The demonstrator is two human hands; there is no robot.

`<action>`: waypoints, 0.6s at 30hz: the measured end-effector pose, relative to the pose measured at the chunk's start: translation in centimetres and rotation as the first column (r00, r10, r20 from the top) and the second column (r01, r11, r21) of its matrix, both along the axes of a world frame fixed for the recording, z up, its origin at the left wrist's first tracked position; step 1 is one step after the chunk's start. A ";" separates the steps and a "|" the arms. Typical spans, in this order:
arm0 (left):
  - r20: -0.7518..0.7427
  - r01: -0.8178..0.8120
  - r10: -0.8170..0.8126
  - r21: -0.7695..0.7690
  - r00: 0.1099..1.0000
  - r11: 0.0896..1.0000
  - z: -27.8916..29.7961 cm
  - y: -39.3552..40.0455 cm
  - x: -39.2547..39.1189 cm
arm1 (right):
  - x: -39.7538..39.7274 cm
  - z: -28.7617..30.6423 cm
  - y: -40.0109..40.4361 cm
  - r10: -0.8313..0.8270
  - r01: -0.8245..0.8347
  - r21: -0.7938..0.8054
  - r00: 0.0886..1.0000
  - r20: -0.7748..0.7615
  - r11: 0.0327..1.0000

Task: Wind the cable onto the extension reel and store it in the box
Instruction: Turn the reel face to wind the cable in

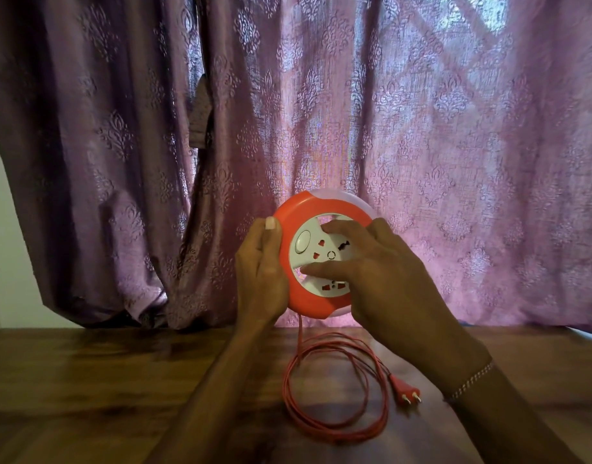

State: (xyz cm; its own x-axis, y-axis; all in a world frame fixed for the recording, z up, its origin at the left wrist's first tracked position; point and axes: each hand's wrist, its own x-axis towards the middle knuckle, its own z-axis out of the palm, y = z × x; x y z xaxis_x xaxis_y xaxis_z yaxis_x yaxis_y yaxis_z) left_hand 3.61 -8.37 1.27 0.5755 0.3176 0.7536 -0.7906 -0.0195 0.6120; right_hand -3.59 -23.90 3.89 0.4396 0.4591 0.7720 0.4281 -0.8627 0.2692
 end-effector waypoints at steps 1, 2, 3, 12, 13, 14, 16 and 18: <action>0.005 -0.007 0.007 -0.002 1.000 1.000 0.0 0.0 -0.1 | 0.0 0.0 0.0 -0.005 0.005 0.009 1.000 0.008 1.000; 0.010 -0.015 0.015 -0.003 1.000 1.000 0.0 0.0 -0.1 | 0.1 -0.1 0.0 -0.012 0.012 0.023 1.000 0.018 1.000; 0.013 -0.023 0.023 0.000 1.000 1.000 0.0 0.0 -0.1 | 0.1 -0.2 0.0 -0.022 0.020 0.042 0.999 0.026 0.999; 0.040 0.006 -0.006 0.022 0.999 1.000 0.0 -0.2 0.0 | 0.4 -1.0 0.4 -0.043 0.037 0.220 0.999 0.022 0.975; 0.043 0.008 -0.009 0.020 0.999 1.000 0.0 -0.2 0.1 | 0.4 -1.1 0.4 -0.058 0.052 0.237 0.998 0.021 0.970; 0.043 0.011 -0.011 0.016 0.999 1.000 0.0 -0.2 0.0 | 0.4 -1.2 0.5 -0.079 0.072 0.257 0.997 0.016 0.964; 0.037 0.013 -0.014 0.013 0.999 1.000 0.0 -0.2 -0.1 | 0.4 -1.2 0.6 -0.124 0.109 0.310 0.992 0.027 0.945; 0.034 0.011 -0.012 0.018 0.999 1.000 0.0 -0.2 -0.2 | 0.6 -1.2 0.7 -0.150 0.125 0.338 0.988 0.048 0.933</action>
State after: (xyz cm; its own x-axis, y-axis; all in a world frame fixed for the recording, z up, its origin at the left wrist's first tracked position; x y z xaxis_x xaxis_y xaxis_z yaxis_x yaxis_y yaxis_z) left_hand 3.43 -8.54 1.30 0.5528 0.2972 0.7785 -0.8113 -0.0212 0.5843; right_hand -2.97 -23.18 2.72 0.4180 0.1090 0.9019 0.2891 -0.9571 -0.0184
